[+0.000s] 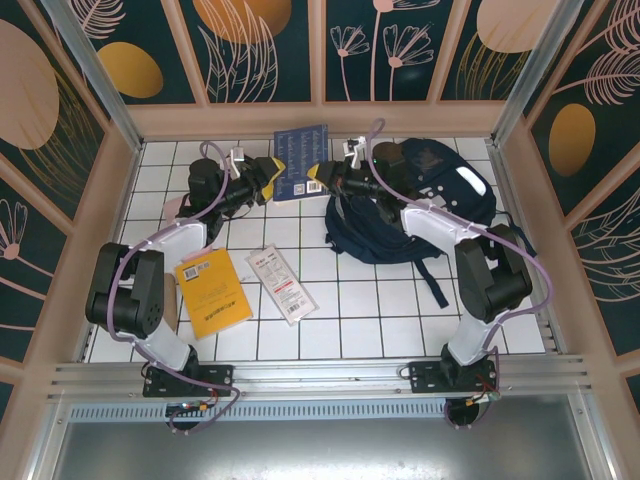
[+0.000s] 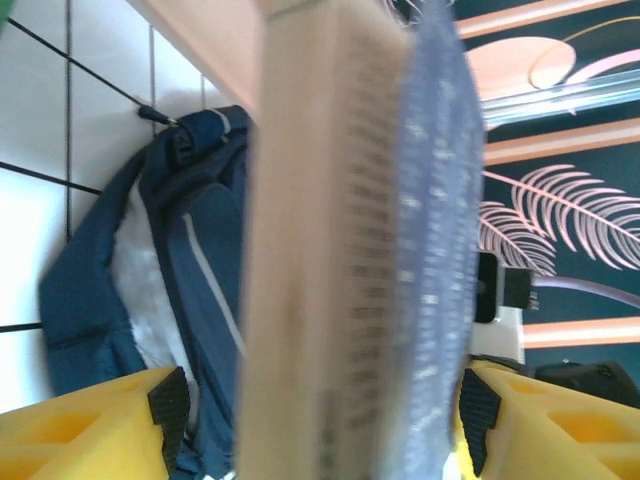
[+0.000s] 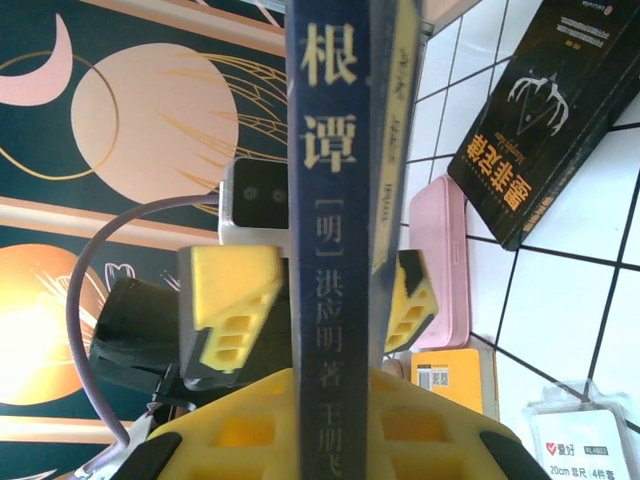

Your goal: Pack books, pencil case, and school supplies into a backpack

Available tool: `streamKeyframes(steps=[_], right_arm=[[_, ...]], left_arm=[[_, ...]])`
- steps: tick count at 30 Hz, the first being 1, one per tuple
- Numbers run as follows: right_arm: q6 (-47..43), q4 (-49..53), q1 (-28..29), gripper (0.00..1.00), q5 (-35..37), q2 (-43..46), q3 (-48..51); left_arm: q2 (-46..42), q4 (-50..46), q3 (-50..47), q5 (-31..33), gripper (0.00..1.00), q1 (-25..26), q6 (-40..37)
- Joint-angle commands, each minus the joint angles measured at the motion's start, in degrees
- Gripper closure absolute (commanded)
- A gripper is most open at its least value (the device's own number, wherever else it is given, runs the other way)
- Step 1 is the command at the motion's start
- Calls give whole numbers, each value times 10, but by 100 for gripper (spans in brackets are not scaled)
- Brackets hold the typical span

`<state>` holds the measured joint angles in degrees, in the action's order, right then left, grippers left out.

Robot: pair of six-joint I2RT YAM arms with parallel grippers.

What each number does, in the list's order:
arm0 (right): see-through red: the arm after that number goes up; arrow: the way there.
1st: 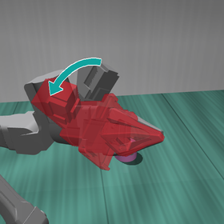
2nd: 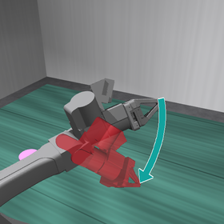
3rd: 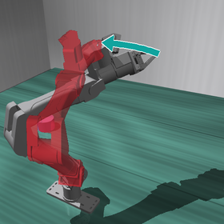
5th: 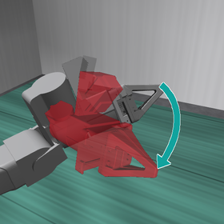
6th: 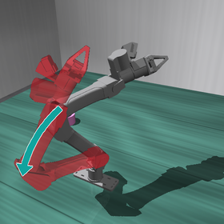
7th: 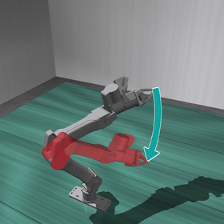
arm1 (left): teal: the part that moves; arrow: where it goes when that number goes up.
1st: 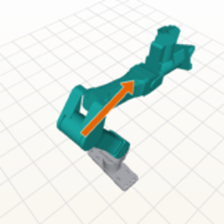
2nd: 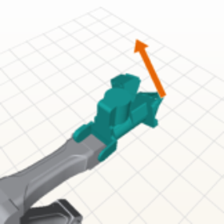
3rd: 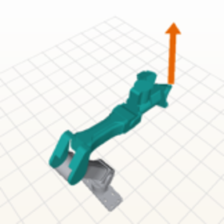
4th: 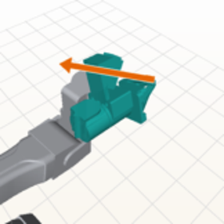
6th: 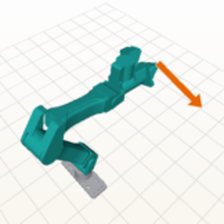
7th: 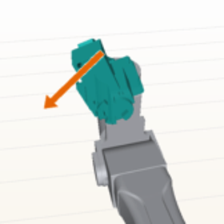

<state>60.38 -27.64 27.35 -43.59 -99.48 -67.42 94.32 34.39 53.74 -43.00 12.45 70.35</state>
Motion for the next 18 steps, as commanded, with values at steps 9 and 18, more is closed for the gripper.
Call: streamKeyframes(steps=[9,18], right_arm=[[0,-45,-1,100,-12,29,5],[-12,-35,-4,100,-9,29,17]], left_arm=[[1,112,-15,-44,33,5,65],[-21,196,-21,-55,69,5,129]])
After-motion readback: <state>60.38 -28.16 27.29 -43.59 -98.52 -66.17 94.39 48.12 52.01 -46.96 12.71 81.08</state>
